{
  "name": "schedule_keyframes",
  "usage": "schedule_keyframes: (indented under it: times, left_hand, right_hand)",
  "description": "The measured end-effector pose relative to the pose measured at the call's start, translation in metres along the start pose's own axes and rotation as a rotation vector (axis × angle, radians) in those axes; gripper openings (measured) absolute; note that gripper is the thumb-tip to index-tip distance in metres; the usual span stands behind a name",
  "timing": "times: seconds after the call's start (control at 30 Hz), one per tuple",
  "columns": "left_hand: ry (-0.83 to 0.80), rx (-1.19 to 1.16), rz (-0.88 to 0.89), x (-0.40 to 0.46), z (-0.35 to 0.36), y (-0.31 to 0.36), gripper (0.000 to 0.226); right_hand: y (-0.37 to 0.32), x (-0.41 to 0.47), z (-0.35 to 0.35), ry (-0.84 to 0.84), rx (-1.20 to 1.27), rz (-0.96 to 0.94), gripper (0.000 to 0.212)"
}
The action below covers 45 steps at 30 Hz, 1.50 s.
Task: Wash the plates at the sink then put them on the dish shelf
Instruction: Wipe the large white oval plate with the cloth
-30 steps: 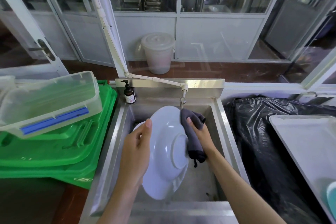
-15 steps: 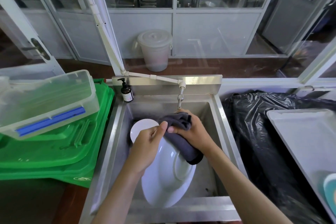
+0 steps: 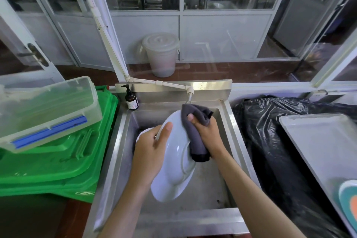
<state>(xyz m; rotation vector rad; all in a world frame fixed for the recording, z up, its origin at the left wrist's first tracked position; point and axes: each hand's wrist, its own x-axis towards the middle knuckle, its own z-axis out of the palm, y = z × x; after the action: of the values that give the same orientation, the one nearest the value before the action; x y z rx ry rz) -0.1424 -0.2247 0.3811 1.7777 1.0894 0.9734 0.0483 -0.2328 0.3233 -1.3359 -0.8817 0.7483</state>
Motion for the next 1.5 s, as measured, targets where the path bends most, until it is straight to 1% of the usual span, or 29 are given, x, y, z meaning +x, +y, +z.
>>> schedule_keyframes:
  times: [0.03,0.1,0.13,0.17,0.2,0.27,0.3,0.37,0.4,0.47,0.53,0.67,0.73,0.77,0.83,0.87,0.93,1.03,1.1,1.13,1.17,1.23,1.3,1.37,1.43,1.47,1.5]
  left_hand:
    - [0.039,-0.054,-0.014,-0.004,0.001,0.002,0.057]
    - [0.143,-0.153,-0.085,-0.015,0.006,0.005,0.052]
    - [0.181,-0.202,-0.129,-0.022,0.009,0.006,0.048]
    - [0.183,-0.249,-0.176,-0.027,0.013,0.003,0.044]
    - [0.141,-0.273,-0.232,-0.03,0.015,0.002,0.047]
    - [0.006,-0.249,-0.293,-0.024,0.013,0.001,0.064]
    - [-0.055,-0.217,-0.3,-0.017,0.011,0.001,0.064]
    - [-0.169,-0.176,-0.293,-0.007,0.009,0.004,0.058]
    - [-0.206,-0.17,-0.276,-0.007,0.01,0.006,0.054]
    - [-0.211,-0.179,-0.248,-0.011,0.013,0.008,0.049]
    - [-0.189,-0.186,-0.25,-0.016,0.017,0.006,0.052]
    - [-0.143,-0.209,-0.215,-0.018,0.019,0.004,0.066]
    - [-0.126,-0.187,-0.171,-0.017,0.02,0.005,0.074]
    - [-0.121,-0.161,-0.136,-0.017,0.021,0.006,0.073]
    - [-0.115,-0.104,-0.063,-0.016,0.022,0.009,0.063]
    - [-0.113,-0.088,-0.047,-0.015,0.021,0.011,0.061]
    - [-0.099,-0.066,-0.049,-0.014,0.017,0.015,0.06]
    - [0.037,-0.125,-0.057,-0.022,0.013,0.02,0.044]
    - [0.143,-0.197,-0.089,-0.03,0.016,0.018,0.041]
    - [0.155,-0.225,-0.118,-0.033,0.016,0.015,0.042]
    - [0.134,-0.259,-0.175,-0.035,0.017,0.012,0.047]
    - [0.02,-0.351,-0.313,-0.033,0.013,0.007,0.057]
    - [-0.101,-0.367,-0.411,-0.022,0.002,0.009,0.053]
    - [-0.193,-0.25,-0.422,-0.005,-0.006,0.005,0.057]
    - [-0.269,-0.133,-0.362,0.003,-0.007,0.0,0.073]
    - [-0.302,-0.107,-0.34,0.002,-0.006,-0.001,0.08]
    - [-0.305,-0.091,-0.335,-0.001,-0.003,-0.002,0.079]
  right_hand:
    - [0.004,0.001,-0.005,0.049,-0.02,0.061,0.009]
    - [0.011,0.0,-0.014,0.104,-0.032,0.151,0.012]
    - [0.013,0.0,-0.019,0.096,-0.041,0.178,0.013]
    - [0.011,-0.001,-0.023,0.083,-0.062,0.182,0.012]
    - [0.009,-0.001,-0.026,0.066,-0.089,0.16,0.01]
    - [0.0,-0.002,-0.03,-0.015,-0.082,0.065,0.009]
    - [-0.005,-0.003,-0.03,-0.094,-0.07,0.002,0.013]
    - [-0.009,-0.005,-0.028,-0.243,-0.121,-0.093,0.023]
    - [-0.011,-0.006,-0.025,-0.293,-0.155,-0.115,0.028]
    - [-0.013,-0.007,-0.023,-0.331,-0.184,-0.126,0.031]
    - [-0.009,-0.009,-0.026,-0.29,-0.132,-0.112,0.027]
    - [0.002,-0.019,-0.038,-0.11,-0.04,-0.053,0.026]
    - [0.0,-0.019,-0.037,-0.107,-0.036,-0.04,0.027]
    - [-0.004,-0.019,-0.034,-0.124,-0.042,-0.067,0.026]
    - [-0.012,-0.018,-0.027,-0.179,-0.048,-0.129,0.026]
    - [-0.015,-0.016,-0.023,-0.182,-0.037,-0.128,0.026]
    - [-0.01,-0.013,-0.023,-0.112,-0.02,-0.056,0.019]
    - [0.014,-0.016,-0.031,0.034,-0.079,0.161,0.004]
    - [0.027,-0.02,-0.037,0.049,0.009,0.288,0.021]
    - [0.03,-0.02,-0.039,0.046,0.033,0.325,0.027]
    - [0.029,-0.02,-0.039,0.037,0.008,0.328,0.028]
    - [0.025,-0.018,-0.041,0.037,-0.122,0.248,0.019]
    - [0.013,-0.017,-0.041,0.025,-0.127,0.14,0.008]
    - [0.001,-0.015,-0.04,-0.101,-0.095,0.007,0.015]
    - [-0.008,-0.014,-0.035,-0.226,-0.152,-0.082,0.028]
    - [-0.012,-0.013,-0.032,-0.257,-0.18,-0.109,0.031]
    - [-0.014,-0.011,-0.03,-0.26,-0.197,-0.119,0.033]
